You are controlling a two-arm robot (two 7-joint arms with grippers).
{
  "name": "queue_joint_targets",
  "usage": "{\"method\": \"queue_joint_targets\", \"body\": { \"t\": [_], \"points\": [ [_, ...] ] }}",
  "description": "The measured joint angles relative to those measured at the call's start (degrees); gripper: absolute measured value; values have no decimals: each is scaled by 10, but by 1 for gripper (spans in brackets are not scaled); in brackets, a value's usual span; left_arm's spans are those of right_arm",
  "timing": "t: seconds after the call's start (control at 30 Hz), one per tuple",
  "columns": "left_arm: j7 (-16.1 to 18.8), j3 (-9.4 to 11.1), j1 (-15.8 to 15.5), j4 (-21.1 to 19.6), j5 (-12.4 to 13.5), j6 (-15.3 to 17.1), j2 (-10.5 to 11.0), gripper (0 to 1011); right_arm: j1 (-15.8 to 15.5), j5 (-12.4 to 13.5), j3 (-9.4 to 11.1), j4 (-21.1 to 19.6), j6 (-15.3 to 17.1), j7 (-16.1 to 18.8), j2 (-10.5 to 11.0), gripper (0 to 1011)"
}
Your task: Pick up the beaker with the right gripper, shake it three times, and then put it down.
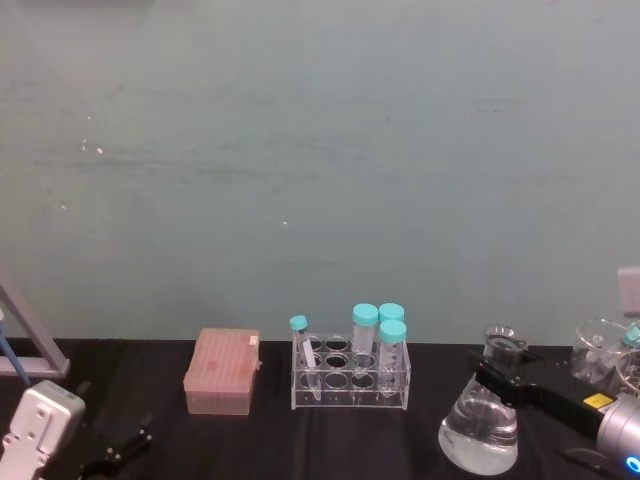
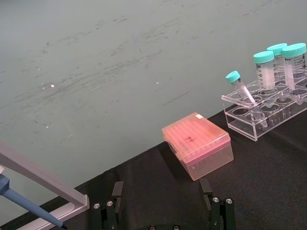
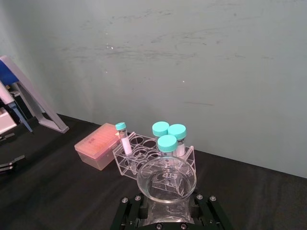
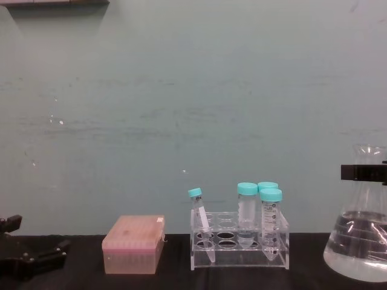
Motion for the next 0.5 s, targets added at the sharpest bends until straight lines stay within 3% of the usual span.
{"method": "queue_joint_targets", "body": {
  "t": [0.5],
  "points": [
    [0, 0, 0, 0, 0, 0, 0, 1000, 9, 6, -24, 13, -7, -11, 7, 452]
  ]
}}
